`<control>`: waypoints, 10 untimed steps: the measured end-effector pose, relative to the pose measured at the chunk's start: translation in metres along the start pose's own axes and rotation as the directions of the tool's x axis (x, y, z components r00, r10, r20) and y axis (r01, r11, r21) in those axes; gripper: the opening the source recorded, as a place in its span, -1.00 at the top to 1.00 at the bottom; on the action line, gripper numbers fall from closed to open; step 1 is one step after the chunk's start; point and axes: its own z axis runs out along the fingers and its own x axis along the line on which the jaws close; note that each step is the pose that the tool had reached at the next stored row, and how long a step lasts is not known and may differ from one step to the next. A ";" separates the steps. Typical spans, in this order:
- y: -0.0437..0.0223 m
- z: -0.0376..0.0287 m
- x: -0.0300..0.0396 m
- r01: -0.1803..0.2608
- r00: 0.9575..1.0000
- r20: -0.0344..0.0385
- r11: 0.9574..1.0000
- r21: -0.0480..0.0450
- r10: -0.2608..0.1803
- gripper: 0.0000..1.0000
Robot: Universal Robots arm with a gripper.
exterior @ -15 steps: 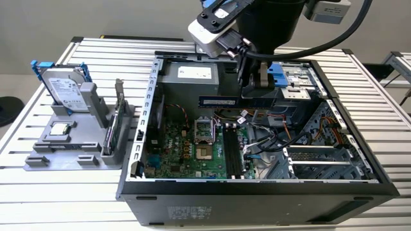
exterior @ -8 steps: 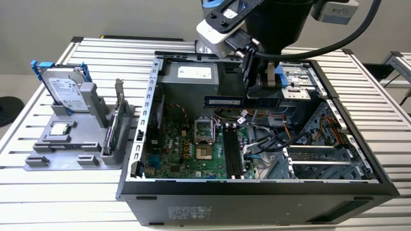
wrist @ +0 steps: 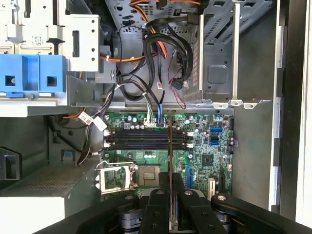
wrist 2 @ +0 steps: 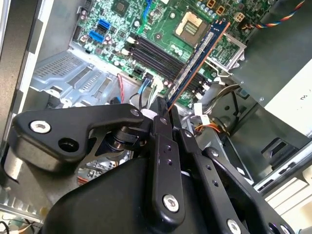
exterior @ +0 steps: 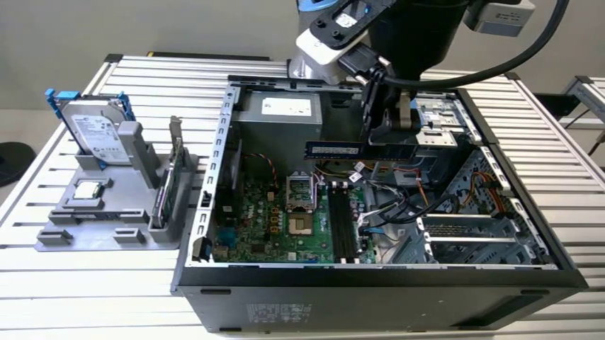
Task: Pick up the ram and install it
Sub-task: 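Pick up the ram and move it above insertion slot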
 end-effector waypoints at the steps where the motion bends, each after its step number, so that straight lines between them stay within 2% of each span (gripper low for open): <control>1: 0.0000 0.0000 0.0000 0.000 1.000 0.000 1.000 0.000 0.000 1.00; 10: 0.0003 0.0000 0.0000 0.015 1.000 0.000 1.000 -0.001 -0.015 1.00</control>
